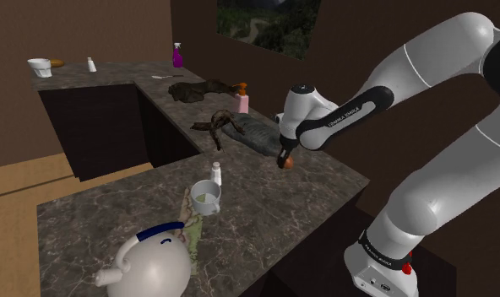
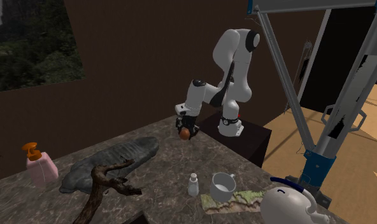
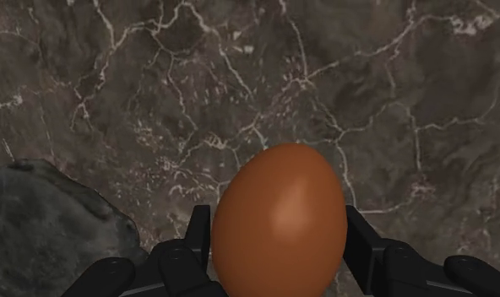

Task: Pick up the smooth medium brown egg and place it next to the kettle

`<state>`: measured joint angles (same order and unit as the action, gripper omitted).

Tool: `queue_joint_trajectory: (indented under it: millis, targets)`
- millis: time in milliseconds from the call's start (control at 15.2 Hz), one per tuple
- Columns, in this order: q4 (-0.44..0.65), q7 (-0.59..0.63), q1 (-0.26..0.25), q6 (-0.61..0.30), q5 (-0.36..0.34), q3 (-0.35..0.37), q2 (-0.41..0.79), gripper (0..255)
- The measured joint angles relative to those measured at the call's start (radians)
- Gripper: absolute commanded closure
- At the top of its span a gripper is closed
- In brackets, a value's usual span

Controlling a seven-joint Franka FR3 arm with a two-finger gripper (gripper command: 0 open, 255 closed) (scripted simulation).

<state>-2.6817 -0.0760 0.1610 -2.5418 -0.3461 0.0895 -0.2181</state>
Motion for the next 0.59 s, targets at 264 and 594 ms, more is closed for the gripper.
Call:
queue_joint_trajectory:
  millis: [264, 594]
  targets:
    - [0.015, -0.032, -0.012, 0.06, 0.032, -0.006, -0.049, 255]
    - [0.043, -0.065, -0.026, 0.14, 0.064, -0.011, -0.102, 255]
